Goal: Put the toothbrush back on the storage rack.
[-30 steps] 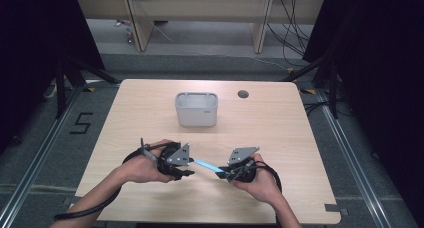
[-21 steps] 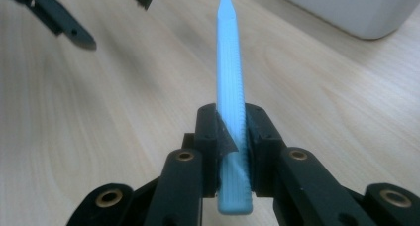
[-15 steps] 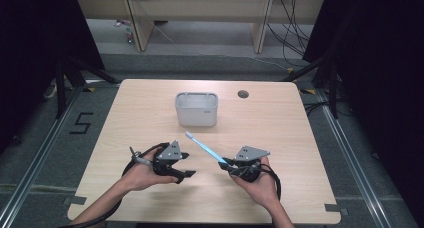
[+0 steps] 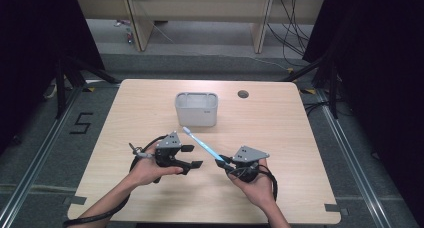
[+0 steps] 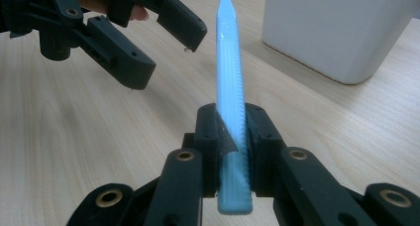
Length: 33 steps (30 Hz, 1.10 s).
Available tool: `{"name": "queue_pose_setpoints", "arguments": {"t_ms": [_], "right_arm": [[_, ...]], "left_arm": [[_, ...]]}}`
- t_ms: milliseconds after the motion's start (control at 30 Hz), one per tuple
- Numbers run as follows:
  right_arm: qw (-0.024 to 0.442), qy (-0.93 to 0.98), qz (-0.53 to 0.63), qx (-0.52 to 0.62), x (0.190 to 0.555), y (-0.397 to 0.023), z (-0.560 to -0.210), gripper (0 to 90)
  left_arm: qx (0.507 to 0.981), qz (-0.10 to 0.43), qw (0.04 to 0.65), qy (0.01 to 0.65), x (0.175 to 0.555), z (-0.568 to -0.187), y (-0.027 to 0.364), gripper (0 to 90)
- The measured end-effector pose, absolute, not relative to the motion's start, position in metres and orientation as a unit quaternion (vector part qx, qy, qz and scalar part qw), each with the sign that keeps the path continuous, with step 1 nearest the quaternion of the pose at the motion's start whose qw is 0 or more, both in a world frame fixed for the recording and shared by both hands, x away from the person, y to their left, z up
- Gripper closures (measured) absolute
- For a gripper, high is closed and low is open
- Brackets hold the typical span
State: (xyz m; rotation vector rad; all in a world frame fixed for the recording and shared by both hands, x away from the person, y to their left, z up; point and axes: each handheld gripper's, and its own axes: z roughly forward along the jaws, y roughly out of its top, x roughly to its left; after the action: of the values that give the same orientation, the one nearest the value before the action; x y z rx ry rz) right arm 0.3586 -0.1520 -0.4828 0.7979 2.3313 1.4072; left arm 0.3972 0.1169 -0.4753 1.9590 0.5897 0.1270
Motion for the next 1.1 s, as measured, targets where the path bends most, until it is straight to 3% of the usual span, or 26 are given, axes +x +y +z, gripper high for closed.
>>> {"name": "queue_pose_setpoints", "arguments": {"t_ms": [967,1100], "right_arm": [[0.181,0.801,0.502,0.271,0.361,-0.147,-0.478,78.7],[0.164,0.8,0.504,0.283,0.359,-0.146,-0.477,78.7]], "left_arm": [[0.755,0.046,0.583,0.296,0.414,-0.467,0.113,29.5],[0.755,0.049,0.582,0.297,0.414,-0.465,0.112,29.9]]}}
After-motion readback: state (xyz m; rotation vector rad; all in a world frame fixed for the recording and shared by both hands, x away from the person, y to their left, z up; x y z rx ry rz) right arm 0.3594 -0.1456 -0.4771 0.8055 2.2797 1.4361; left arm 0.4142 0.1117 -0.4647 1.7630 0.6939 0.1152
